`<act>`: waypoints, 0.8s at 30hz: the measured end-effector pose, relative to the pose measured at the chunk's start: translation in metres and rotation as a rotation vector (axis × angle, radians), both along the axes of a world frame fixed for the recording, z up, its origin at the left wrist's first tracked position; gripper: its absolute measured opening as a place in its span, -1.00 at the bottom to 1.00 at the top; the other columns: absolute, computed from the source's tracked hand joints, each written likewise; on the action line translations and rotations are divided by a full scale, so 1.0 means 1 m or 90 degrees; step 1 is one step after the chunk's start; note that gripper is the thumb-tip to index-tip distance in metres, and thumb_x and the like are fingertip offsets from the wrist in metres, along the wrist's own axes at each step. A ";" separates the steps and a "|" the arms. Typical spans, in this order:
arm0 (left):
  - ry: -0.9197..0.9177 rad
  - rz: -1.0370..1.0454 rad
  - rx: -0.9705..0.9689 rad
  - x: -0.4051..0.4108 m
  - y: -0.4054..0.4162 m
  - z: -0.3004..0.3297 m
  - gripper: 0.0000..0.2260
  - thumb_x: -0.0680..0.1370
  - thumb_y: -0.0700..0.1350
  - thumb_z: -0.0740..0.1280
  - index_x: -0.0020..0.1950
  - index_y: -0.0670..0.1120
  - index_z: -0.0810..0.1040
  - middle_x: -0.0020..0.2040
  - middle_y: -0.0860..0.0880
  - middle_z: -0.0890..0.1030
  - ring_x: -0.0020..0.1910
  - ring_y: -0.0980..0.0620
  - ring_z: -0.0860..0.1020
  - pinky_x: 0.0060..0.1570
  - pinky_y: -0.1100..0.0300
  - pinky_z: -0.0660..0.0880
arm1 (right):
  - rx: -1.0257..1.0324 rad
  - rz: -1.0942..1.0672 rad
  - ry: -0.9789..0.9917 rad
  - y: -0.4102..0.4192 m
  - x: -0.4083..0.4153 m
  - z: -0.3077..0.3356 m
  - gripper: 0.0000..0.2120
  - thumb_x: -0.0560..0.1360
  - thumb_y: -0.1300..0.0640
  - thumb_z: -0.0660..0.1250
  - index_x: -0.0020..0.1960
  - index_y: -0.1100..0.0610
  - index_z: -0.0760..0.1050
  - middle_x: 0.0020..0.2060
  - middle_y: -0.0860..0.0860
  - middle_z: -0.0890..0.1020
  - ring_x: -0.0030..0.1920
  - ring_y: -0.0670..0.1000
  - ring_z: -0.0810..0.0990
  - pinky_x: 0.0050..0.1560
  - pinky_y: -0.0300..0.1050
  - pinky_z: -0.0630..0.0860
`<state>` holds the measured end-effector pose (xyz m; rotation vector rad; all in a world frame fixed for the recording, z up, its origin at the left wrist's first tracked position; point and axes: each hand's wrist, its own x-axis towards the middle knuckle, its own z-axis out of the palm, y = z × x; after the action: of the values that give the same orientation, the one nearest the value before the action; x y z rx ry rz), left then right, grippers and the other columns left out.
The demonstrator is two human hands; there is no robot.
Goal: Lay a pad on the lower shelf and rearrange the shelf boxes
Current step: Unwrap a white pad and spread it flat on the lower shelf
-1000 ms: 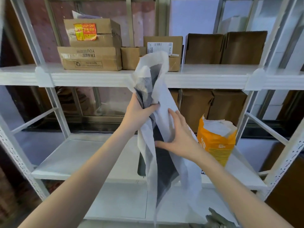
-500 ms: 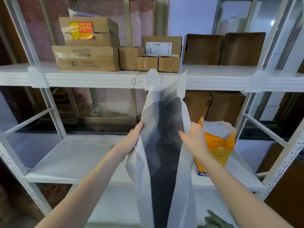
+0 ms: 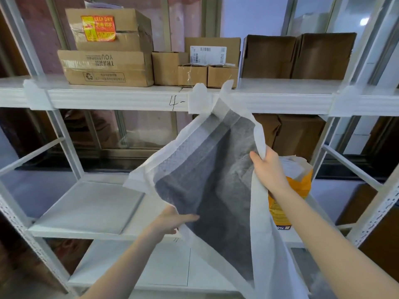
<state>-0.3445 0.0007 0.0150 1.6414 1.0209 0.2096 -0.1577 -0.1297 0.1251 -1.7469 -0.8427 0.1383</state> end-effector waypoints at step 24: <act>-0.147 0.034 0.138 -0.007 0.078 0.061 -0.73 0.44 -0.13 0.44 0.12 0.04 0.53 0.05 0.04 0.52 0.12 0.02 0.43 0.03 0.13 0.40 | -0.124 0.078 -0.254 -0.048 0.056 -0.005 -0.78 0.51 0.42 0.20 0.12 0.31 0.49 -0.13 0.08 0.53 -0.14 -0.10 0.47 -0.33 -0.55 0.32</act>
<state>-0.3514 0.0790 0.0758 1.7377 0.8894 0.5496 -0.1021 -0.1777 0.1199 -1.9382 -1.2624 -0.0519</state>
